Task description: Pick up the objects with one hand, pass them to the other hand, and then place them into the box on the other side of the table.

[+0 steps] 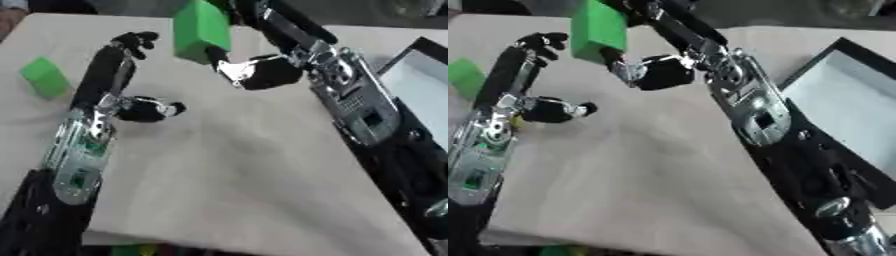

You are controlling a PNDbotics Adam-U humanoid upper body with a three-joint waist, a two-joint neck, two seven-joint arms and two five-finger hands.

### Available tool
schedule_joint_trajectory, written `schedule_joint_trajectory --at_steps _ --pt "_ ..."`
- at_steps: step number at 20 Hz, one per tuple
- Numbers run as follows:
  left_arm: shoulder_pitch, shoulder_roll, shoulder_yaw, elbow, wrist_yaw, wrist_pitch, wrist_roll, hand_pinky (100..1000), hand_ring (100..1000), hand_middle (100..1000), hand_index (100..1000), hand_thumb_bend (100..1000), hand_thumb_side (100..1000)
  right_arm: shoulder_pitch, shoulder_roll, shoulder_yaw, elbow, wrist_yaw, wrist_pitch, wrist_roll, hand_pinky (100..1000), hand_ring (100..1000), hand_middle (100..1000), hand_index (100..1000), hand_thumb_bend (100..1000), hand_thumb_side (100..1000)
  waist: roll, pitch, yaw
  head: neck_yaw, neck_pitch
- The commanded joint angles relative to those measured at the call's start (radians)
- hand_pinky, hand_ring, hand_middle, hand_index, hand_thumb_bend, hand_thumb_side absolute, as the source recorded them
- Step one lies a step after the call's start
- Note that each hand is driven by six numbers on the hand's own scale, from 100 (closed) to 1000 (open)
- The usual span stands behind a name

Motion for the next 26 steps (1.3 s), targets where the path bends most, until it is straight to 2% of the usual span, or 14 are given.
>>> schedule_joint_trajectory --at_steps 1,7,11,15,20,26 --pt "0.002 0.062 0.034 -0.006 0.032 0.020 0.028 690 682 692 827 702 100 0.006 -0.051 -0.039 -0.066 -0.055 0.035 -0.003 875 867 565 661 100 285 0.016 -0.047 -0.006 -0.003 0.005" --pt "0.045 0.147 0.080 0.006 0.078 0.054 0.068 696 680 688 816 680 100 0.086 -0.157 -0.122 -0.140 -0.150 0.092 -0.009 885 876 575 672 100 295 0.011 -0.059 -0.027 -0.003 0.008" --pt "0.060 0.188 0.108 -0.001 0.099 0.074 0.097 699 681 689 815 677 103 0.155 -0.240 -0.179 -0.166 -0.188 0.103 -0.034 887 880 578 675 100 282 0.009 -0.064 -0.041 -0.016 -0.006" --pt "0.066 0.215 0.125 -0.018 0.108 0.088 0.117 700 681 689 814 674 113 0.212 -0.311 -0.220 -0.164 -0.208 0.097 -0.037 891 887 587 682 100 260 0.010 -0.066 -0.050 -0.030 -0.020" --pt "0.070 0.250 0.147 -0.040 0.133 0.103 0.134 701 680 687 809 667 121 0.326 -0.419 -0.309 -0.141 -0.239 0.061 -0.044 901 899 596 689 100 236 0.011 -0.065 -0.056 -0.039 -0.025" --pt "0.074 0.290 0.167 -0.046 0.151 0.118 0.154 705 683 690 810 669 121 0.423 -0.503 -0.395 -0.060 -0.205 0.013 -0.084 890 890 588 679 100 212 0.012 -0.062 -0.063 -0.048 -0.027"
